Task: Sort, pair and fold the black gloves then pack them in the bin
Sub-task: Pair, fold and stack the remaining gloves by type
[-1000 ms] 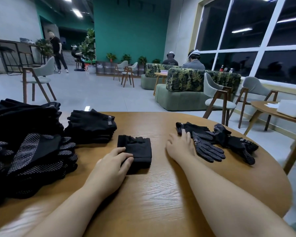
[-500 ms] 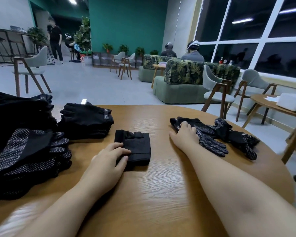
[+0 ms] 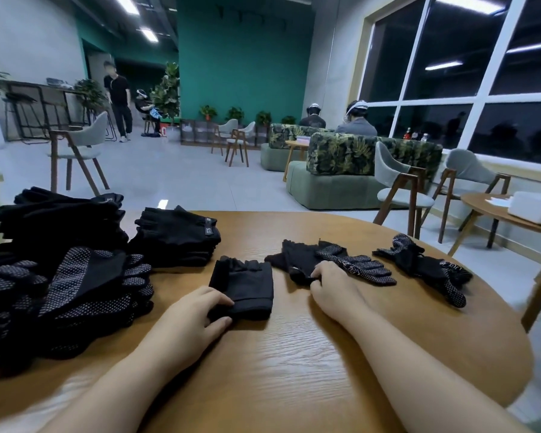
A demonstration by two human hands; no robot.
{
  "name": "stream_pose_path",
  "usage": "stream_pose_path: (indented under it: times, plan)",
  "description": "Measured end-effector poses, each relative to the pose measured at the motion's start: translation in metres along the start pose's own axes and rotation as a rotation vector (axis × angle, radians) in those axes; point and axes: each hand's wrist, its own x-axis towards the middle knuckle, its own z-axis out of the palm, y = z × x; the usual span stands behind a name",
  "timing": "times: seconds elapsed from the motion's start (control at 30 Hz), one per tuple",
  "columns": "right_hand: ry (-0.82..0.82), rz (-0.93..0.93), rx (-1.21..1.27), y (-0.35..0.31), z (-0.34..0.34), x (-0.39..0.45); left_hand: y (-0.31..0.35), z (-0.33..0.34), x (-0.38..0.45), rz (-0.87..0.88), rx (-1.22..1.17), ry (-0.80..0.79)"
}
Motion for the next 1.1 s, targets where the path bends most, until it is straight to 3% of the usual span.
stream_pose_path:
  times: [0.1, 0.27, 0.5, 0.73, 0.83, 1.0, 1.1]
  plan:
    - [-0.038, -0.017, -0.060, -0.006, -0.002, -0.006, -0.005, -0.004, -0.011, -0.008, -0.033, 0.012]
    - [0.033, -0.075, -0.202, -0.010, 0.003, -0.005, -0.007, -0.005, -0.022, 0.000, -0.063, 0.030]
    - [0.227, -0.062, 0.194, -0.023, -0.008, -0.016, -0.005, -0.006, -0.021, 0.008, -0.118, 0.044]
    - [0.273, -0.124, 0.426, -0.068, -0.012, -0.036, -0.004, -0.005, -0.021, -0.041, -0.129, 0.104]
    - [0.253, -0.196, 0.386, -0.084, -0.007, -0.046, -0.004, -0.006, -0.020, -0.056, -0.104, 0.107]
    - [0.106, -0.320, 0.089, -0.096, 0.009, -0.066, -0.004, -0.005, -0.020, -0.045, -0.112, 0.126]
    - [0.042, -0.392, 0.072, -0.093, 0.012, -0.070, -0.004, -0.004, -0.019, -0.043, -0.143, 0.143]
